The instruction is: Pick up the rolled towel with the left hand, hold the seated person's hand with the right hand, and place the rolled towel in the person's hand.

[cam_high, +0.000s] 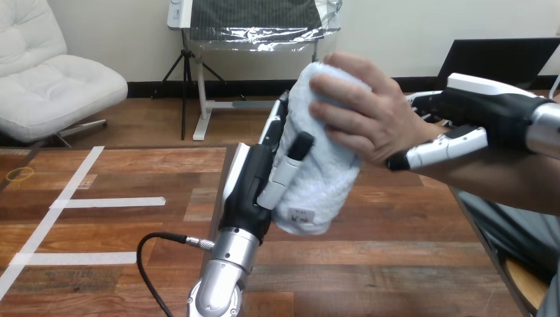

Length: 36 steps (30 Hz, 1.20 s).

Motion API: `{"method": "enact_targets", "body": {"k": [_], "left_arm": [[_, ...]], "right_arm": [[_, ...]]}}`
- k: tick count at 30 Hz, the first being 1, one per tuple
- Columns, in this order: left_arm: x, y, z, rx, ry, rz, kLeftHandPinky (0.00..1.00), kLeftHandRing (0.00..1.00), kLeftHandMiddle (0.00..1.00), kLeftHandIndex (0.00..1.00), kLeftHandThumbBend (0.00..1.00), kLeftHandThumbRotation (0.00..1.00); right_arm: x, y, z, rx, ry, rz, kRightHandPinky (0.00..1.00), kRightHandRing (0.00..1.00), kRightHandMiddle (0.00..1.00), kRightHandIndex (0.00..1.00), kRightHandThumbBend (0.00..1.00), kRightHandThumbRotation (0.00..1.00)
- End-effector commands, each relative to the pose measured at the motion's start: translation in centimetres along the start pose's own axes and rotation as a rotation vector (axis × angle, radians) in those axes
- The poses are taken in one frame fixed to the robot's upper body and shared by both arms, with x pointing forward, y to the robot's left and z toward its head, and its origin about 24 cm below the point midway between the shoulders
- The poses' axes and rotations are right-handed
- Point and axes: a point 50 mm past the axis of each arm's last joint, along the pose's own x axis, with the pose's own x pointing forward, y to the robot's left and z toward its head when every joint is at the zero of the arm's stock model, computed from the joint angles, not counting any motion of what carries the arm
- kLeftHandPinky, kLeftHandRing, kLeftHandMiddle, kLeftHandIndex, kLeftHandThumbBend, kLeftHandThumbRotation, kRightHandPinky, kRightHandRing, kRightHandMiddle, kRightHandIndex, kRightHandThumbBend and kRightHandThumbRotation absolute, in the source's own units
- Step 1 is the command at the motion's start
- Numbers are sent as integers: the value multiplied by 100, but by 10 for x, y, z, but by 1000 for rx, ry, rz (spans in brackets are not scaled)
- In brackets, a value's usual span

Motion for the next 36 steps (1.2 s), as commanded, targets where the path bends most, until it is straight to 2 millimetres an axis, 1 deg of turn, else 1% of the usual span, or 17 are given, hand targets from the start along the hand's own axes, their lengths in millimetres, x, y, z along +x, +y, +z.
{"method": "enact_targets", "body": {"k": [1, 8, 13, 20, 27, 36], "left_arm": [[3, -7, 10, -17, -32, 4, 100, 100, 100, 100, 100, 100], [2, -4, 10, -11, -15, -2, 100, 100, 100, 100, 100, 100], [1, -2, 10, -3, -6, -5, 100, 100, 100, 100, 100, 100], [-2, -1, 10, -18, -2, 5, 100, 100, 100, 100, 100, 100], [-5, -2, 9, -77, -1, 37, 100, 100, 100, 100, 100, 100], [-7, -2, 10, -105, 0, 71, 100, 100, 100, 100, 100, 100]], "right_arm": [[-3, -1, 7, 19, -72, -35, 77, 90, 93, 95, 100, 73], [-6, 0, 6, 53, -100, -56, 79, 93, 95, 97, 100, 76], [-7, 1, 5, 64, -111, -71, 82, 95, 96, 98, 100, 79], [-8, 0, 3, 129, -140, -101, 86, 96, 97, 100, 100, 80], [-10, 0, 3, 132, -165, -130, 86, 95, 96, 99, 100, 84], [-13, -1, 4, 168, -207, -148, 85, 95, 95, 99, 100, 87]]}}
